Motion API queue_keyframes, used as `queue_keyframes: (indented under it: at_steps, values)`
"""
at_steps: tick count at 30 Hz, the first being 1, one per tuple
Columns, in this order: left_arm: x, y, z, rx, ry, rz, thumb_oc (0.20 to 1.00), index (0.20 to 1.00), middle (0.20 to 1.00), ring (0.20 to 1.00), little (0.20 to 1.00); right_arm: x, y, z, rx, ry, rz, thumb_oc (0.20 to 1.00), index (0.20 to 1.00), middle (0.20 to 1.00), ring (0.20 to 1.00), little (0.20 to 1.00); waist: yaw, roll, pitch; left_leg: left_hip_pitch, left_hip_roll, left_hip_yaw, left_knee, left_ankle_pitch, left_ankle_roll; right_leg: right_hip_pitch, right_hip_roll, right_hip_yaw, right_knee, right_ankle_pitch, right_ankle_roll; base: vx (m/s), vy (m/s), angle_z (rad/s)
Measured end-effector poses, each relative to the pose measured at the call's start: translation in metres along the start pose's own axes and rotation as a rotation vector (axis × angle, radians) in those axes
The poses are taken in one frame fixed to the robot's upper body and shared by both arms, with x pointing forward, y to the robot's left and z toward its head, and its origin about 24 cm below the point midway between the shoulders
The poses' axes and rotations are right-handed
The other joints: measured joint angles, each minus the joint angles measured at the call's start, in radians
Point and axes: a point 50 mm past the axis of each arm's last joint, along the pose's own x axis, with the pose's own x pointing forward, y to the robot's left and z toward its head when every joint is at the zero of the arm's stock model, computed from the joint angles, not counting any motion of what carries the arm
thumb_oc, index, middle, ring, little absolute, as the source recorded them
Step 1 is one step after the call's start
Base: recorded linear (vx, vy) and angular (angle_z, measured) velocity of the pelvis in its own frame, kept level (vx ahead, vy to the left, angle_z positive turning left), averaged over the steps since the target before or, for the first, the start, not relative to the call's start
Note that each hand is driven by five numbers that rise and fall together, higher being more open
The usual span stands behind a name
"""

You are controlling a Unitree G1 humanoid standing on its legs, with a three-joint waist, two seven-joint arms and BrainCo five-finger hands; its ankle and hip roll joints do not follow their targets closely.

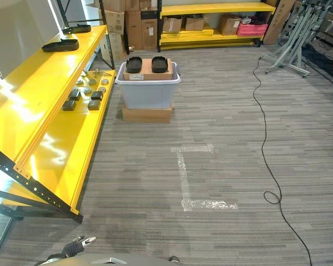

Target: Move parts from the plastic box to the shelf.

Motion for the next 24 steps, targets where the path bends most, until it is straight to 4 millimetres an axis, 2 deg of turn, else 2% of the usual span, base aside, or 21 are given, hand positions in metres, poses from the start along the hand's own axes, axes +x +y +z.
queue_keyframes:
  at_steps: [18, 24]
  values:
    - [0.0, 0.002, -0.002, -0.001, 0.016, 0.043, 1.0, 1.0, 1.0, 1.0, 1.0, 0.0, 0.0, -0.003, 0.02, 0.025, 0.0, 1.0, 1.0, 1.0, 1.0, 1.0, -0.004, -0.004, -0.002, 0.0, 0.0, 0.0, 0.0, -0.001, -0.002, 0.001, 0.0, 0.0, 0.0, 0.002, -0.003, 0.0, 0.0, 0.0]
    - [-0.001, 0.006, -0.012, 0.0, 0.073, 0.097, 1.0, 1.0, 1.0, 1.0, 1.0, 0.0, 0.0, -0.003, 0.019, 0.023, 0.002, 1.0, 1.0, 1.0, 1.0, 1.0, -0.008, -0.01, -0.008, 0.001, 0.0, -0.001, 0.0, -0.001, -0.001, 0.001, 0.0, 0.0, 0.0, 0.003, -0.004, 0.0, 0.0, 0.0]
